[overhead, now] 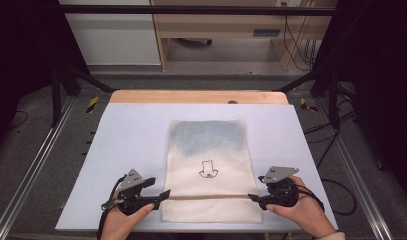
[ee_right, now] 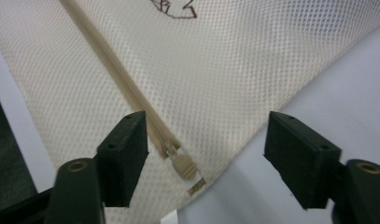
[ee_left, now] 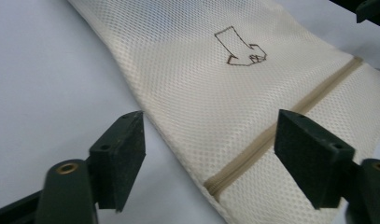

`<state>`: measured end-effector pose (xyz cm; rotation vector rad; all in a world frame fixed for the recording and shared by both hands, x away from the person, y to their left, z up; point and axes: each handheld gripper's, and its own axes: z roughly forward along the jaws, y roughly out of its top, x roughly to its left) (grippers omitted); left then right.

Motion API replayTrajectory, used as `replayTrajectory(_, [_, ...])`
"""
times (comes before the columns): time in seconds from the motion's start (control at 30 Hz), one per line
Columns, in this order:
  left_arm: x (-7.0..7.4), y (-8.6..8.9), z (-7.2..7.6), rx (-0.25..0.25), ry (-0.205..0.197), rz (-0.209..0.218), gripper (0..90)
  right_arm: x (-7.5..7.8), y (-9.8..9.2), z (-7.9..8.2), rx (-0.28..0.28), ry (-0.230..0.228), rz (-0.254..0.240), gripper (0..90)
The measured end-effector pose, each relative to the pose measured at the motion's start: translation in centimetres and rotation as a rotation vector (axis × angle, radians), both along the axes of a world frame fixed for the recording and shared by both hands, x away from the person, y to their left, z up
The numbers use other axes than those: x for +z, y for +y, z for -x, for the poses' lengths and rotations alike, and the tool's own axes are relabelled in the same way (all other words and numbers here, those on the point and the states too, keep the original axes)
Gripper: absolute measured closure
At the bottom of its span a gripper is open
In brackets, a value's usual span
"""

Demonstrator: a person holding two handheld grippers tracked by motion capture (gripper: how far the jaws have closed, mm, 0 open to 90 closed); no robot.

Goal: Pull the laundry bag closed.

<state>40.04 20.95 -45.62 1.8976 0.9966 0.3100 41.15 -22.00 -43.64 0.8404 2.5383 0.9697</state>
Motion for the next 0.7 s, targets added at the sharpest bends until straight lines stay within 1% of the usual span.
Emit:
replayTrajectory(0.03, [0.1,0.2,-0.1,0.01,-0.006,0.004,19.1,0.1,0.2,-0.1,-0.009,-0.007,-0.004,24.9])
replayTrajectory(0.1, [0.2,0.5,-0.2,0.025,-0.018,-0.005,16.9,0.3,0.7,-0.5,-0.027,-0.009,-0.013,19.6])
replayTrajectory(0.13, [0.3,0.6,-0.3,0.034,-0.023,-0.004,14.8,0.5,1.1,-0.9,-0.043,-0.02,-0.027,16.5])
replayTrajectory(0.17, [0.3,0.8,-0.3,0.039,-0.025,-0.002,14.8,0.5,1.1,-0.9,-0.043,-0.02,-0.027,16.5])
replayTrajectory(0.23, [0.4,1.0,-0.5,0.047,-0.03,0.005,13.5,0.7,1.5,-1.2,-0.059,-0.026,-0.045,13.9])
replayTrajectory(0.3, [0.6,1.3,-0.5,0.062,-0.05,-0.002,12.1,0.9,1.9,-1.4,-0.062,-0.038,-0.059,13.1])
replayTrajectory(0.4, [0.9,1.8,-0.6,0.083,-0.081,0.007,9.9,1.2,2.5,-1.6,-0.072,-0.042,-0.064,10.0])
replayTrajectory(0.5, [1.1,2.4,-0.9,0.104,-0.105,0.006,9.5,1.6,3.0,-1.7,-0.075,-0.059,-0.094,8.3])
replayTrajectory(0.57, [1.2,2.8,-1.1,0.126,-0.128,0.009,9.3,1.8,3.4,-1.9,-0.083,-0.081,-0.101,7.3])
replayTrajectory(0.63, [1.2,2.9,-1.5,0.152,-0.157,0.005,8.4,1.8,3.8,-2.1,-0.095,-0.094,-0.114,6.3])
replayTrajectory(0.7, [1.2,3.0,-1.8,0.16,-0.188,-0.005,7.3,1.8,4.2,-2.4,-0.124,-0.101,-0.131,6.3])
